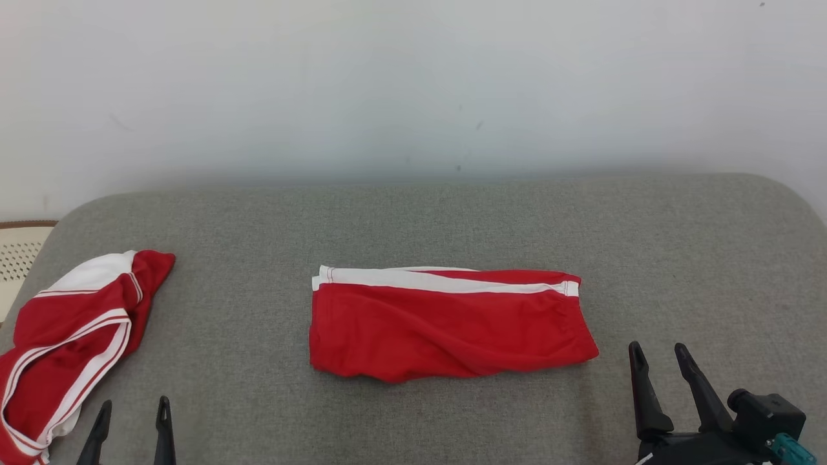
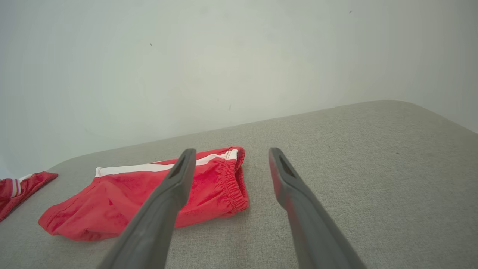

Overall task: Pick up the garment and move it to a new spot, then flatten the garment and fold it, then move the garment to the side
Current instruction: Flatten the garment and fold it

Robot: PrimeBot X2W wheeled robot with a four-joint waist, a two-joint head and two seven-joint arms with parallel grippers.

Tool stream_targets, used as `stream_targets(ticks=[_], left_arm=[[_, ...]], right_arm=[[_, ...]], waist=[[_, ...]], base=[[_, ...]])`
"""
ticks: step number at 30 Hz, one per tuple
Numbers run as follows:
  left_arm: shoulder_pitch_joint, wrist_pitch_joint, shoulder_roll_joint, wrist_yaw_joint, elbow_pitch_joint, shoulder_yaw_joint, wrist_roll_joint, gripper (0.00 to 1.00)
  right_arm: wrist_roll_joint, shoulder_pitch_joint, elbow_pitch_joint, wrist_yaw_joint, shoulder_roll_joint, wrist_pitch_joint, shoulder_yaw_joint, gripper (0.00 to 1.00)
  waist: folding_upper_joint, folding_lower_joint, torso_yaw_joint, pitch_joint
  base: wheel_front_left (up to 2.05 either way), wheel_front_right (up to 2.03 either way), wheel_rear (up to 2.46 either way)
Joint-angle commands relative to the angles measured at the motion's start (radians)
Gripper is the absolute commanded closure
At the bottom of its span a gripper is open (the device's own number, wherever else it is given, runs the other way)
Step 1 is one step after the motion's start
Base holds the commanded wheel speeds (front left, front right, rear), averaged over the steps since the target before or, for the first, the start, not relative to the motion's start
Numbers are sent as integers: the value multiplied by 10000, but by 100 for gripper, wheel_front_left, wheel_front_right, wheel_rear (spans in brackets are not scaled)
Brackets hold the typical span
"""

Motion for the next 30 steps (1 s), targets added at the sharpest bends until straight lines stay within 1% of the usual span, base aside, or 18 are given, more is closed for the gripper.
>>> stream_targets(ticks=[1,7,10,17,30], left_arm=[[285,-47,80,60,-131,44,-110,0],[522,87,189,70,-518,-4,-62,0],[556,86,239,-59,-723,-118,-92,0],[599,176,253,-143,-948,-241,-200,0],[502,186,263,-125,-913,-373,-248,0]], right_arm=[[-106,149,-57,5,33,73,-26,0],[-194,215,-242,5,20,465,-115,0],[-178,265,-329,5,60,632,-166,0],[-249,306,-474,5,60,834,-228,0],[-414,318,-619,5,53,1021,-344,0]], waist=[[1,0,78,-78],[1,0,190,-160],[1,0,216,-164],[1,0,144,-172],[1,0,59,-116]], base=[[0,0,0],[0,0,0],[0,0,0],[0,0,0],[0,0,0]])
